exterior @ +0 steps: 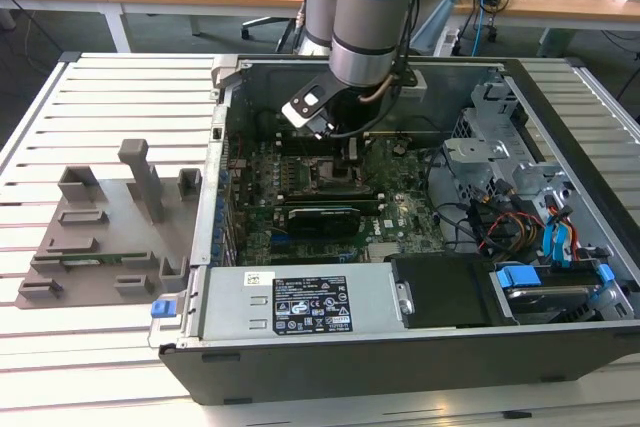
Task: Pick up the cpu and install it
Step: 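Place the cpu into insertion slot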
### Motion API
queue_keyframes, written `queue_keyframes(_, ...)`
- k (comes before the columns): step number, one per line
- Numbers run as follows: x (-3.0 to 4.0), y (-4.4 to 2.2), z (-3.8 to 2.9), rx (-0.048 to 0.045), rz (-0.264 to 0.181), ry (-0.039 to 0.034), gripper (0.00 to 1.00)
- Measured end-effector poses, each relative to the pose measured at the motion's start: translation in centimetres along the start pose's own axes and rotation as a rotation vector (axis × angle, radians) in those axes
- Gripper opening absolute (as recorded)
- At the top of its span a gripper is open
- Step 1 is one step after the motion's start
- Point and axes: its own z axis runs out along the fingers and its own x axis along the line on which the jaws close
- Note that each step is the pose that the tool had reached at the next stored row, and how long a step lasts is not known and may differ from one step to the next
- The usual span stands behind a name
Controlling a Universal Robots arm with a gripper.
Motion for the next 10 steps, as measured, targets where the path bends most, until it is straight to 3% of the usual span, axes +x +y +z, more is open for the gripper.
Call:
queue_keyframes(2,0.03,0.13,-0.22,-0.0004,0.0,0.0018,0.11)
queue_keyframes(10,-0.08,-0.09,-4.28,0.0007,0.0,0.0001,0.11)
